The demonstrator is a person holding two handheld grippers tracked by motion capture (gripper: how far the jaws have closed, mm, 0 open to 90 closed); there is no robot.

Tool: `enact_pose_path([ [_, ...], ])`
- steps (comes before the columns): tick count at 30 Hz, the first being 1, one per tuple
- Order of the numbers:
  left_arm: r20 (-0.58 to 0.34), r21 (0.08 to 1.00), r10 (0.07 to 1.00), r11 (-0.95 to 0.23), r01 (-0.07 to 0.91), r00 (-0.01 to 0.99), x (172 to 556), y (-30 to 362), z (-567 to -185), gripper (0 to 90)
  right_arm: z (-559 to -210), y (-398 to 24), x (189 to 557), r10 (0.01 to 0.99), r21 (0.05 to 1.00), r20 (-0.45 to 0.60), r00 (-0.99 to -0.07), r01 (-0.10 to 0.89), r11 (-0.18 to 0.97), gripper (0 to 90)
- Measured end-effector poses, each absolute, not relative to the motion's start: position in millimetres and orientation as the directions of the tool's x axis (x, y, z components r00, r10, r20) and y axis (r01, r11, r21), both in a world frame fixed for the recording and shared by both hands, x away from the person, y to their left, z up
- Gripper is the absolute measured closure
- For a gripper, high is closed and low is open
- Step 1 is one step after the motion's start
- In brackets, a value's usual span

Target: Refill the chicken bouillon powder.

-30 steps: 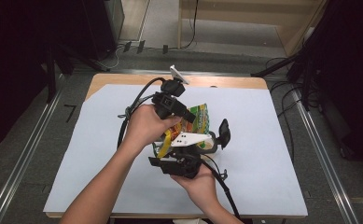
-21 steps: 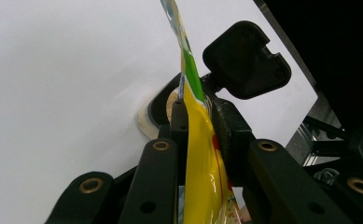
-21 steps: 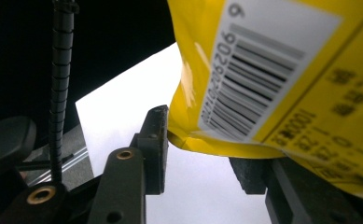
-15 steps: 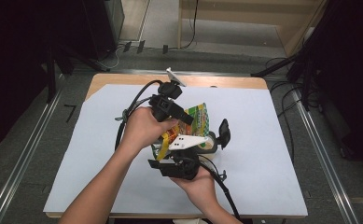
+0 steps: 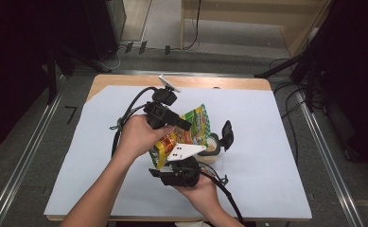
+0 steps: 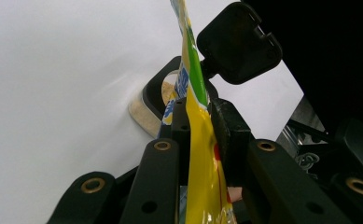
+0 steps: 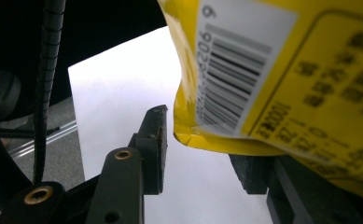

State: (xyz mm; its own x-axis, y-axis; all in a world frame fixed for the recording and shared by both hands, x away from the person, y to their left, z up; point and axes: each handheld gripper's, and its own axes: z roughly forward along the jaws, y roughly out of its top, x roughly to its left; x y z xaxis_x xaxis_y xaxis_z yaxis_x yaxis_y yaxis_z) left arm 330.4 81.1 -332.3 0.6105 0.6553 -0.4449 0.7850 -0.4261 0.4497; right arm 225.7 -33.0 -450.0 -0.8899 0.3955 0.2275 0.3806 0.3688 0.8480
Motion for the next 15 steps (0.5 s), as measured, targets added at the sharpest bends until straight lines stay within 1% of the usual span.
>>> enact_pose_path([
  [3,-0.456,0.446,0.651,-0.424,0.788,0.607,330.7,82.1,-335.5,80.5,-453.4,-32.8,224.5,0.389,0.849,0.208,-0.898,0.363,0.384,60.6],
  [13,-0.487,0.42,0.638,-0.428,0.8,0.597,335.8,79.7,-348.2,81.0,-465.0,-35.7,224.7,0.384,0.836,0.236,-0.893,0.388,0.389,60.5],
  [15,-0.487,0.418,0.635,-0.434,0.798,0.6,336.4,79.7,-350.9,81.6,-466.7,-36.1,224.6,0.39,0.833,0.225,-0.893,0.384,0.398,60.3],
])
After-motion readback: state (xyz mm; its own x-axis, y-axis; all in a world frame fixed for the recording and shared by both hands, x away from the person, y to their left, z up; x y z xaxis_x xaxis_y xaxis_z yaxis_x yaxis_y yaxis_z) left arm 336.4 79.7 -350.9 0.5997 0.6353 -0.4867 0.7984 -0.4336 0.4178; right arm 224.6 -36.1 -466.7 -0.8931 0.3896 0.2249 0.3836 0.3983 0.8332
